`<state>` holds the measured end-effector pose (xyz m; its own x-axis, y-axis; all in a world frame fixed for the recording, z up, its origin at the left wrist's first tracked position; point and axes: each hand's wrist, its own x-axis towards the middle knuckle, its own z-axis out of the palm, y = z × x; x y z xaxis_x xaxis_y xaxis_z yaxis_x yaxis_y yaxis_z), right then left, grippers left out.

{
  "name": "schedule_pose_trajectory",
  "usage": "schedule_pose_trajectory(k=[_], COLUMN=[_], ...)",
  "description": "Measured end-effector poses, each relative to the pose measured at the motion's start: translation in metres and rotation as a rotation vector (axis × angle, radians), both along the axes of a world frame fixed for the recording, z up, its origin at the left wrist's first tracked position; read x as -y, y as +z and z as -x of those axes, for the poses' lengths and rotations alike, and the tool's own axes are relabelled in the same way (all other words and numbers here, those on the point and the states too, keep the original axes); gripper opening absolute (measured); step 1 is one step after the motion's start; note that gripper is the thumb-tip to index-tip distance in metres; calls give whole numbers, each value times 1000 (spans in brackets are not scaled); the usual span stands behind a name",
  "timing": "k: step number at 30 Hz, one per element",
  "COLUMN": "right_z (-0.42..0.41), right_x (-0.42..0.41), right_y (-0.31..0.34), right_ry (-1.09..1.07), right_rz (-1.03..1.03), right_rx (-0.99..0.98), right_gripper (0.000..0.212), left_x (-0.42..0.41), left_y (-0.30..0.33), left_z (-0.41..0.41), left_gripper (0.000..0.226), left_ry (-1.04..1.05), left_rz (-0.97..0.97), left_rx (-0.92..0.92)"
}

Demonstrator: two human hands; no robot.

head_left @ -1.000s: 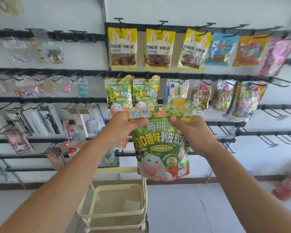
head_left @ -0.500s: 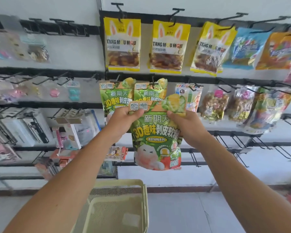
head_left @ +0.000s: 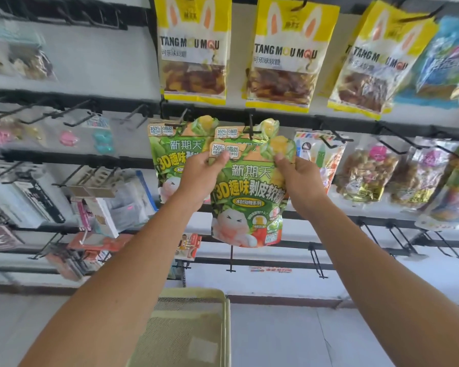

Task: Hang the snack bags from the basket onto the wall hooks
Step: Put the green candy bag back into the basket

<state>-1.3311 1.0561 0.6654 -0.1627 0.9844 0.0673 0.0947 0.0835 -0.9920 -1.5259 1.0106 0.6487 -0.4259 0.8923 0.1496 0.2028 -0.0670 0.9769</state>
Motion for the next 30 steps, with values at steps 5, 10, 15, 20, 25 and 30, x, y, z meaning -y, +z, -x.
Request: schedule_pose_trajectory(k=[5,10,15,20,25,30], right_z=[5,11,14,16,20,25], right_x=[-15,-27,-39,-47,-58,-73], right_y=[0,2,2,-2,-5,-5], right_ry=[5,0,-17,-38,-67,-95], right_rz=[-11,-36,-43,-34,-52,-97], right_rx=[11,20,35,89,159,239], right_gripper=[27,22,21,23,26,29], left_x=[-16,-25,-32,-42,-52,-66], left_y=[-6,-5,1,-5,-6,-5], left_z=[3,7,9,9,6,5], left_gripper=[21,28,39,46,39,56], left_ry=[5,32,44,74,105,156], left_rz=[-9,-8,6,56,84,87], left_rx=[5,3,-14,-43,-69,-88])
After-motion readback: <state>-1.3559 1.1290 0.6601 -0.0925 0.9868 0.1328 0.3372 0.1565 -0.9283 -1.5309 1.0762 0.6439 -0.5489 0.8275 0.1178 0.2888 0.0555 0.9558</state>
